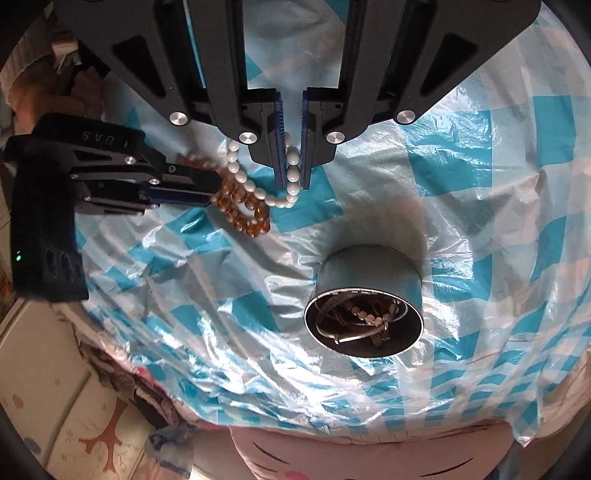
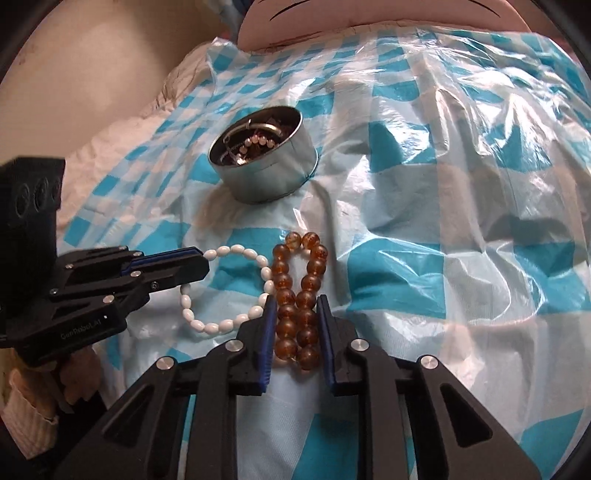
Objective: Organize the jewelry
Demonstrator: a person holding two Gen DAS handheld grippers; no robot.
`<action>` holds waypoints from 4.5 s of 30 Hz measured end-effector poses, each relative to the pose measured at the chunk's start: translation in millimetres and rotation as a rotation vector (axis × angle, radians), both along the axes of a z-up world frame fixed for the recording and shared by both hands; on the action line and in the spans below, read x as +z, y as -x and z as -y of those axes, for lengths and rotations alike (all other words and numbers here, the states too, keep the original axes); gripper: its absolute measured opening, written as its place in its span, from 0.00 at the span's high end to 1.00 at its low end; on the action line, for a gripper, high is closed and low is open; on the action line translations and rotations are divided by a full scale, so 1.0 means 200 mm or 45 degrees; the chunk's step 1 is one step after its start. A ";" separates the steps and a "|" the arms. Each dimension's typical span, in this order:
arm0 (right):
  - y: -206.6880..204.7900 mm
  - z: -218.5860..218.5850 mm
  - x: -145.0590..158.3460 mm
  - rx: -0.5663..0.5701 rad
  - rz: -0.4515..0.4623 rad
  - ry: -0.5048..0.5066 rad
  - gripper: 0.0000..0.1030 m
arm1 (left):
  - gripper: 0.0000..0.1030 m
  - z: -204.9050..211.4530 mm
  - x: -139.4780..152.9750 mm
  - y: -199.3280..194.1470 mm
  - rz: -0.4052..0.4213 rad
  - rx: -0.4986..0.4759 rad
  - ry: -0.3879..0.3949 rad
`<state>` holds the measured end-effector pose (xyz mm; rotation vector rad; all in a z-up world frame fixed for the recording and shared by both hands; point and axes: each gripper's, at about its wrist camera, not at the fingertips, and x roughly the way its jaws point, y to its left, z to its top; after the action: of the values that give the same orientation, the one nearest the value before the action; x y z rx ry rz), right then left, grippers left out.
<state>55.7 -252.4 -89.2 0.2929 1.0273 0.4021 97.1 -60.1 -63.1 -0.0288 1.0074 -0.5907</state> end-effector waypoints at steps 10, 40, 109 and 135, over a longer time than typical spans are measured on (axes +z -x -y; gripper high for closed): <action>0.03 0.08 0.03 -0.088 -0.011 -0.120 0.87 | 0.94 -0.15 0.09 0.00 0.020 0.073 0.264; 0.07 0.12 0.13 -0.044 0.222 -0.960 0.88 | 0.94 -0.19 0.18 0.05 0.162 0.151 0.269; 0.23 -0.05 0.35 -0.334 0.410 -0.048 0.16 | 0.11 -0.44 0.29 0.27 0.272 0.627 0.025; 0.62 -0.14 0.39 -0.509 0.529 0.333 0.07 | 0.07 -0.28 0.32 0.68 0.412 0.585 -0.236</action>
<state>-68.5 -224.2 -11.0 0.1625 0.5835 -0.0382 -39.9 -3.4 1.7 -0.0001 0.7030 -0.0744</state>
